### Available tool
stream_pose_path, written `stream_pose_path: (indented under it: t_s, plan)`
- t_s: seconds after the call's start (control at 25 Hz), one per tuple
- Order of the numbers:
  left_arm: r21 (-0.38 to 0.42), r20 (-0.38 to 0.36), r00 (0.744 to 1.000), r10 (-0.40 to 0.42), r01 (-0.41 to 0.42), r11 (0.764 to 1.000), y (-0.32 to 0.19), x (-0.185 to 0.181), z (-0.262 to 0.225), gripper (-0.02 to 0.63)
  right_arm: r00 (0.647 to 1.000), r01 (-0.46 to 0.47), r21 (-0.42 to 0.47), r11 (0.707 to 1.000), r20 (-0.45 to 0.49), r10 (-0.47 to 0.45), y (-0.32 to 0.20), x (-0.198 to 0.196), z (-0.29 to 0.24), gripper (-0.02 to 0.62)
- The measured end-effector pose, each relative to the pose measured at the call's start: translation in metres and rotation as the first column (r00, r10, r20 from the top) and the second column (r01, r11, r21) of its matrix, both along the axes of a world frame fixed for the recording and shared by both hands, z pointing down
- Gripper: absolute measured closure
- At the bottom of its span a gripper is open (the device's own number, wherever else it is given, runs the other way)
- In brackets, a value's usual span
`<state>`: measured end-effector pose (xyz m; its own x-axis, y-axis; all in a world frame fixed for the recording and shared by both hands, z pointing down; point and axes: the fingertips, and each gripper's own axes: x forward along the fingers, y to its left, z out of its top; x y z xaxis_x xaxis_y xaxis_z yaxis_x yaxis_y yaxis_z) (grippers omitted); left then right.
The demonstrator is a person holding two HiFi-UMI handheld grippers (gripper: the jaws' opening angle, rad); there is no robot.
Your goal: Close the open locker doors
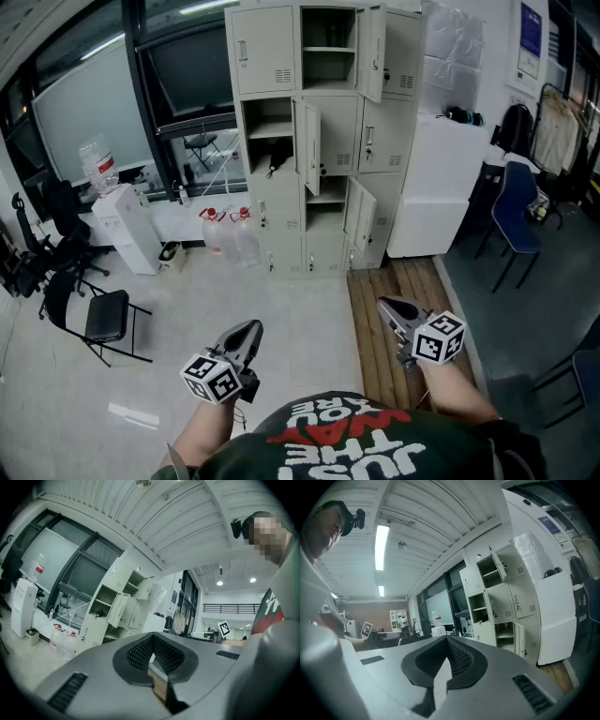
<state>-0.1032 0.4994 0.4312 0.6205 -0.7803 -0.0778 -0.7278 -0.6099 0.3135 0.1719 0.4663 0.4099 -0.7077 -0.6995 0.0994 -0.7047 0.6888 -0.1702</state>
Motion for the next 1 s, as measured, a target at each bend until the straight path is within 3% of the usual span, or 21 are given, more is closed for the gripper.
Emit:
stream_pose_path:
  t_s: [0.6,1.0]
  plan:
    - [0.004,-0.009,1.000,0.008,-0.008,1.000,-0.013,0.013,-0.006,0.598,1.000,-0.016,0.006,1.000,0.013,0.016,-0.009,0.014,-0.007,0.560]
    - [0.051,-0.035,0.999,0.008,-0.007,0.999,-0.038,0.072,-0.039,0.598,1.000,0.014,0.054,0.998,-0.029,-0.013,-0.033,0.053,-0.042,0.560]
